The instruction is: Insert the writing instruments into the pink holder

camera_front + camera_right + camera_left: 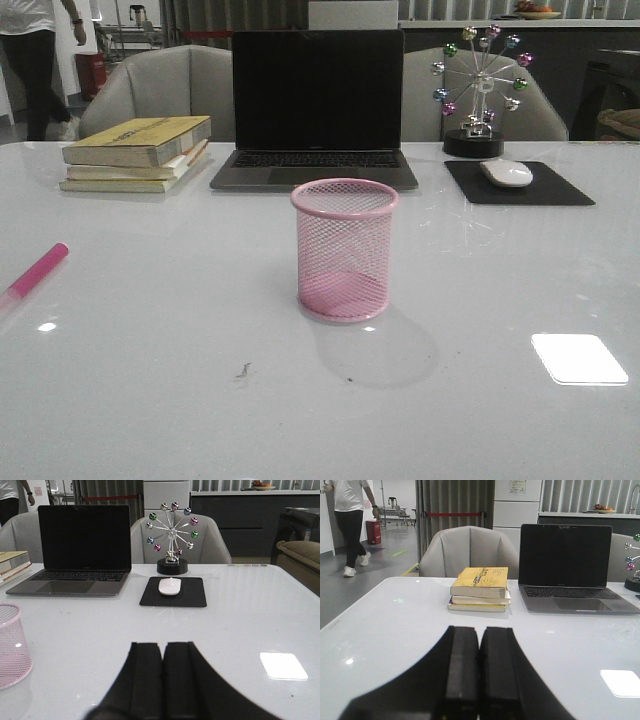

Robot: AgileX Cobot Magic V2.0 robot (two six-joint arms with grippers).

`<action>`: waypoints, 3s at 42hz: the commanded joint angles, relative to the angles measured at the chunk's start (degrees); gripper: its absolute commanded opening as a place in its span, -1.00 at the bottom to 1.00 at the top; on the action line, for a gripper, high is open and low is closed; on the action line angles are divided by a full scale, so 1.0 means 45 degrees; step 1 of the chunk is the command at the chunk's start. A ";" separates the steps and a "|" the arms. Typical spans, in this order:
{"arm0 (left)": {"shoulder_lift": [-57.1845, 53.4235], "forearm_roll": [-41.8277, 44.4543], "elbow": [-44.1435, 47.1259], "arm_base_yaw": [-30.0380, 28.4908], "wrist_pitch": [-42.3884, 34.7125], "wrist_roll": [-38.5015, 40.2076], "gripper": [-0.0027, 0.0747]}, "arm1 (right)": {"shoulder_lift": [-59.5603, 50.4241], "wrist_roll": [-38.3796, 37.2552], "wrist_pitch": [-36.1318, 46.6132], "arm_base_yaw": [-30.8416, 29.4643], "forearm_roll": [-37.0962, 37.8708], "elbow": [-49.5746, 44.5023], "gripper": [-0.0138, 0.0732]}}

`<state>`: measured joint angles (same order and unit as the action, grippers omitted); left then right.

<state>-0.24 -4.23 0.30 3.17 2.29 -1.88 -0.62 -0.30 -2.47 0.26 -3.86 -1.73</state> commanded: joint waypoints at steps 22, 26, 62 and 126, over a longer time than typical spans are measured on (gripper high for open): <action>-0.0241 -0.0085 0.0053 -0.0018 -0.1190 -0.0018 -0.67 | -0.0237 0.0068 0.1197 -0.0081 -0.0045 0.0079 -0.55; -0.0241 -0.0085 0.0053 -0.0018 -0.1190 -0.0018 -0.67 | -0.0237 0.0068 0.1197 -0.0081 -0.0045 0.0079 -0.55; 0.0955 -0.0027 -0.6792 -0.0018 0.1021 0.0086 -0.67 | 0.0983 0.0068 -0.1585 -0.0069 -0.0033 0.6329 -0.55; 0.9453 0.0153 -0.9108 0.2172 0.8665 0.0007 0.57 | 1.4875 0.0068 -0.9195 -0.0671 0.0024 1.0452 0.53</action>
<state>42.26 -2.65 -39.12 8.83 45.60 -1.88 63.88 -0.43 -47.87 -1.08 -3.86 42.71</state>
